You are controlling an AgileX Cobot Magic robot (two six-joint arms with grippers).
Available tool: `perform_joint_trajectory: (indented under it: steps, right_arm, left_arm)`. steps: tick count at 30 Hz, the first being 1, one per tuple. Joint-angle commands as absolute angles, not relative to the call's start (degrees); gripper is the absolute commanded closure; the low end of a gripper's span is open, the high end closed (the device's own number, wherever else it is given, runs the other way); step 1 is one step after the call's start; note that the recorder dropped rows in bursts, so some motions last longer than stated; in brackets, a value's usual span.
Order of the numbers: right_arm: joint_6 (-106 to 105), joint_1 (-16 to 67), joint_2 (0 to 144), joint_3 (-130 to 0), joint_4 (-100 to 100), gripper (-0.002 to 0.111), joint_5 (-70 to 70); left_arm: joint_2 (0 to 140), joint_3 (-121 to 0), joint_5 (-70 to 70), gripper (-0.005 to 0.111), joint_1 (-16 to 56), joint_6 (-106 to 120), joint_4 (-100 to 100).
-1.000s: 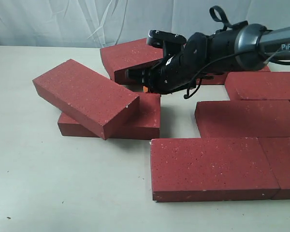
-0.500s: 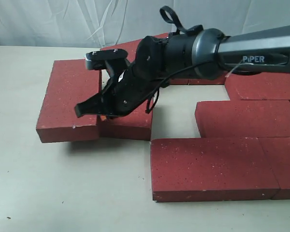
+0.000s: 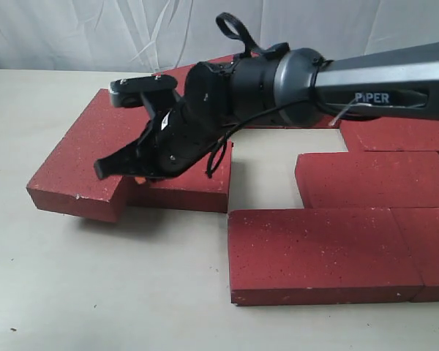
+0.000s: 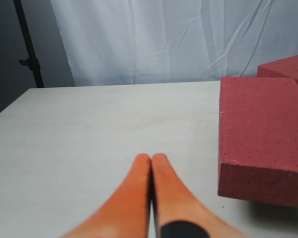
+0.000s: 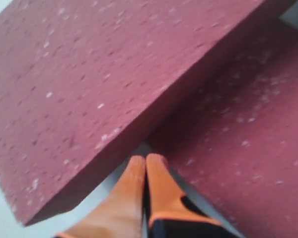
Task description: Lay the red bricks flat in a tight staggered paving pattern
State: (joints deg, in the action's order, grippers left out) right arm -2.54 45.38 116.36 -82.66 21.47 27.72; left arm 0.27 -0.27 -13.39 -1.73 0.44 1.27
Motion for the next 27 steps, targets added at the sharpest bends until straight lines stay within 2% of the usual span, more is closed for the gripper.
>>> perform_joint_trajectory:
  steps: [1, 14, 27]
  right_arm:
    - [0.0, 41.79, 116.32, -83.69, 20.43, 0.109, 24.15]
    - [0.0, 42.96, 123.36, -83.82, 30.71, 0.109, 12.95]
    - [-1.7, 51.75, 127.78, -97.44, 29.89, 0.109, 17.13]
  left_arm:
    - [0.0, 0.0, -12.98, 0.107, -1.73, 0.45, 1.08]
    - [0.0, 0.0, -13.35, 0.107, -1.73, 0.45, 1.08]
    - [0.0, 0.0, -13.35, 0.107, -1.73, 0.45, 1.08]
